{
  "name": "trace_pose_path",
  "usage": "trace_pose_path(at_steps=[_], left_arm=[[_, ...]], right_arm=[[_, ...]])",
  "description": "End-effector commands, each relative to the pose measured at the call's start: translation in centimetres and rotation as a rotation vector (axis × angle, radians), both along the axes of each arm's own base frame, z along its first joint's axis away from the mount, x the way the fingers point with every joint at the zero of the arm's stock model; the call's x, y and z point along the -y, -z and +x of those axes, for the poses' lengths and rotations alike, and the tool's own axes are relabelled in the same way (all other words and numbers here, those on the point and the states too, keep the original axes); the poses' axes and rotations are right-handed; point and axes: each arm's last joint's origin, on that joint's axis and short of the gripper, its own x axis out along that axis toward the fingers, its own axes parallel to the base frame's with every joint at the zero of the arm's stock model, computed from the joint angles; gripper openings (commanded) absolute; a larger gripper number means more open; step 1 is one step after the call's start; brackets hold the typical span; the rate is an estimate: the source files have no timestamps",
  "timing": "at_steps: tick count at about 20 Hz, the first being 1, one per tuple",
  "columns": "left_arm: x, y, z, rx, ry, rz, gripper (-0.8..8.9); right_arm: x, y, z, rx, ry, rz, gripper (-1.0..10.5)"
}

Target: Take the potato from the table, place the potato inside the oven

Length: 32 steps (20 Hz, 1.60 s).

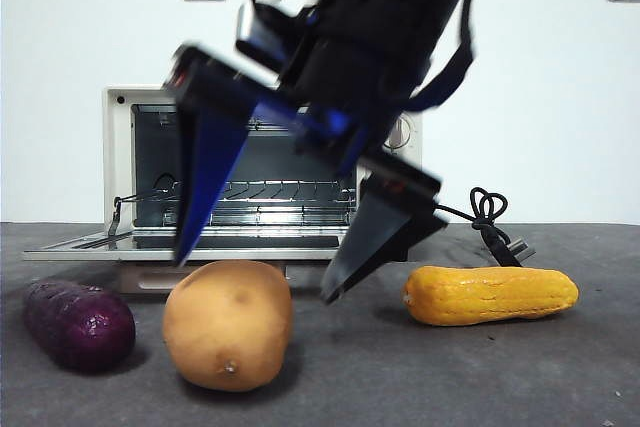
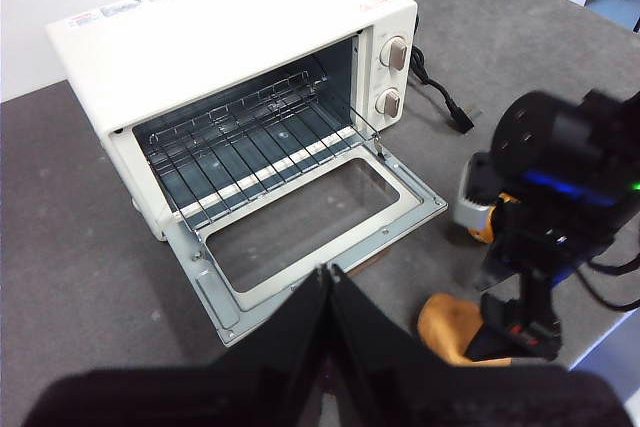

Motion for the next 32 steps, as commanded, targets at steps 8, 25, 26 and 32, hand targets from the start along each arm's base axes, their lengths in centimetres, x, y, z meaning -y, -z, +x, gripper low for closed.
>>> trace_pose_path(at_steps=[8,25,26,32], left_arm=[[0.0,0.1,0.0,-0.01,-0.007,-0.001,-0.08],[-0.1,0.4,-0.2,-0.033,0.0,0.01,-0.08],[-0.1,0.4,-0.2,-0.033,0.0,0.01,-0.08],[-0.1,0.4,-0.2,-0.041,0.0,0.011,-0.08]], right_arm=[[-1.5,2.6,0.3,-0.024,0.037,-0.01,0.6],[2.9,-6.6,8.4,0.502,0.366,0.32,-0.1],[3.0,-6.4,9.2,0.503,0.388,0.331,-0.1],[1.6,-4.7,13.6,0.478,0.441,0.342,-0.1]])
